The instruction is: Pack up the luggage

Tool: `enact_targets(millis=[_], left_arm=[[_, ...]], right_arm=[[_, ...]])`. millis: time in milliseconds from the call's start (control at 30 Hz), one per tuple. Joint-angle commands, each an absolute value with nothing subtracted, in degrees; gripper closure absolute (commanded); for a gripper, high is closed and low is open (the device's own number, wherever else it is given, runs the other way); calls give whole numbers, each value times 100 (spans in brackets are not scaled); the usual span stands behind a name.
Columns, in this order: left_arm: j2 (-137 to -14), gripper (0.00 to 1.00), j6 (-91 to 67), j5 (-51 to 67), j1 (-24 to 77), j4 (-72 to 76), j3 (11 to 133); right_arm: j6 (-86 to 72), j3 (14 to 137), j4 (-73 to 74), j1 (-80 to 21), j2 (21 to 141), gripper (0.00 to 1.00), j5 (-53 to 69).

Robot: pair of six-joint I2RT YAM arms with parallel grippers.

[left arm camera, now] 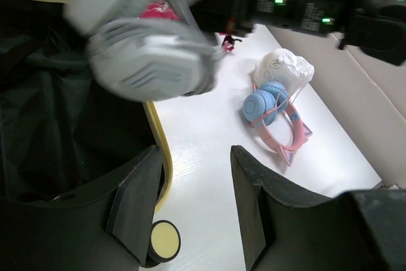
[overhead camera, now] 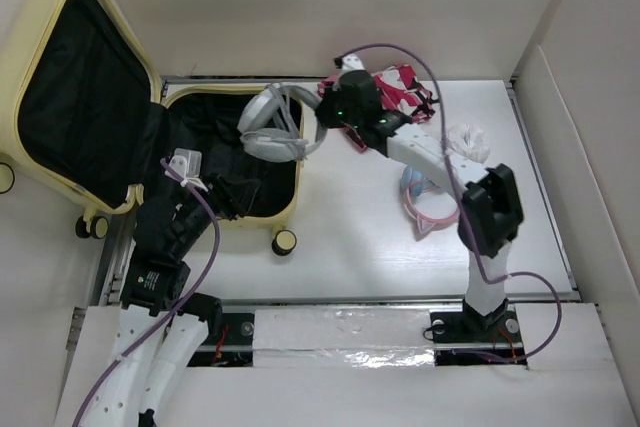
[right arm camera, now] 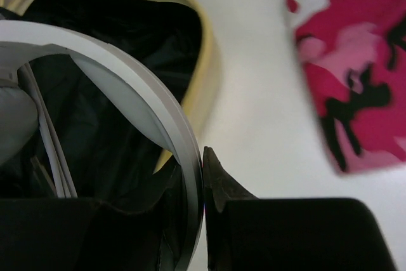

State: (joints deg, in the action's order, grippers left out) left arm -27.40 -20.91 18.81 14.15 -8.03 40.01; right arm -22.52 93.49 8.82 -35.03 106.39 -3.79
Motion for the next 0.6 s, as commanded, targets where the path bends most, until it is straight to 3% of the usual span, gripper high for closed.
enact_targets(millis=[0, 233, 267, 333, 400, 500, 567], left_arm=[[-2654, 56, -2092, 1723, 1433, -738, 4254], [-2637, 56, -2083, 1696, 1485, -747, 4263], [-2645, 56, -2083, 1705, 1485, -738, 4263], [-2637, 56, -2083, 1688, 1485, -738, 4263], [-2619, 57, -2083, 1679, 1485, -756, 4271], [-2610, 56, -2083, 1670, 1485, -756, 4271], [-2610, 56, -2083, 1661, 1485, -765, 4271]], right_arm=[[-2356, 10597, 852, -4040, 11397, 100, -325], [-2434, 12979, 1467, -4894, 13182, 100, -177], [-2495, 13121, 1459, -4948, 13323, 96, -124], [-2636, 13245, 1197, -5001, 13561, 72, -44], [-2742, 13236, 1011, -5071, 13579, 40, 289], [-2673, 13210, 914, -5071, 13387, 21, 282], [-2593, 12851, 853, -4993, 12957, 19, 202]])
